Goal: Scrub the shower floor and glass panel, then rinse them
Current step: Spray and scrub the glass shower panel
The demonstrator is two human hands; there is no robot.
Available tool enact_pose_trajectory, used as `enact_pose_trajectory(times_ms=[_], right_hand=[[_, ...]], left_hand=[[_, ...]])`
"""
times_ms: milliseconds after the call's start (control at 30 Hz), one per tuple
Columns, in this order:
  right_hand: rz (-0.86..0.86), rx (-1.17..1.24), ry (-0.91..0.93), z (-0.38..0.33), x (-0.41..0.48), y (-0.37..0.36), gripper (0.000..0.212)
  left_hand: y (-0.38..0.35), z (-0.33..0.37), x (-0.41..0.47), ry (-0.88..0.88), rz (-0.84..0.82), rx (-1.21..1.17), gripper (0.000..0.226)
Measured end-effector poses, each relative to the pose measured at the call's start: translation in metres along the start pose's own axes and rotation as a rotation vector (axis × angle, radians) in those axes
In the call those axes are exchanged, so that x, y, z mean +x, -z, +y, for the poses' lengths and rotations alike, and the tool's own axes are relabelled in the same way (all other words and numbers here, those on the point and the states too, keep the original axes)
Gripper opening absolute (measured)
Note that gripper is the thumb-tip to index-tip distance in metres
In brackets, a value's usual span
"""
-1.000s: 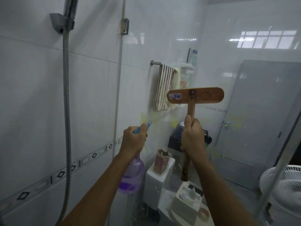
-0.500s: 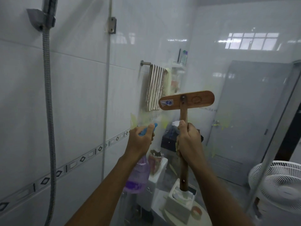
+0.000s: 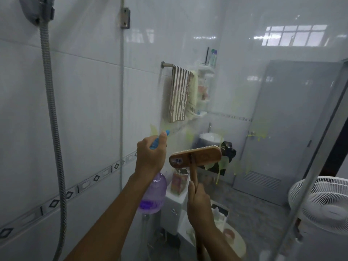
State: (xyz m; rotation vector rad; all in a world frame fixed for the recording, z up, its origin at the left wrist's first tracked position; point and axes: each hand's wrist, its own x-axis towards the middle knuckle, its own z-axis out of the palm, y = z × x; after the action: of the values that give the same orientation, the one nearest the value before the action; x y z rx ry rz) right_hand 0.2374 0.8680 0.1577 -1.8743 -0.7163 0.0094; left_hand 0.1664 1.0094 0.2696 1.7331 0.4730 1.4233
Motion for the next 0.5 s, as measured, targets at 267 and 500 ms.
enact_pose_trajectory(times_ms=[267, 500], right_hand=[[-0.043, -0.125, 0.216, -0.102, 0.081, -0.001, 0.044], [-0.204, -0.168, 0.078, 0.012, 0.011, -0.001, 0.037]], left_hand=[[0.004, 0.011, 0.000, -0.013, 0.072, 0.025, 0.057], [0.015, 0.004, -0.004, 0.013, 0.084, 0.036, 0.067]])
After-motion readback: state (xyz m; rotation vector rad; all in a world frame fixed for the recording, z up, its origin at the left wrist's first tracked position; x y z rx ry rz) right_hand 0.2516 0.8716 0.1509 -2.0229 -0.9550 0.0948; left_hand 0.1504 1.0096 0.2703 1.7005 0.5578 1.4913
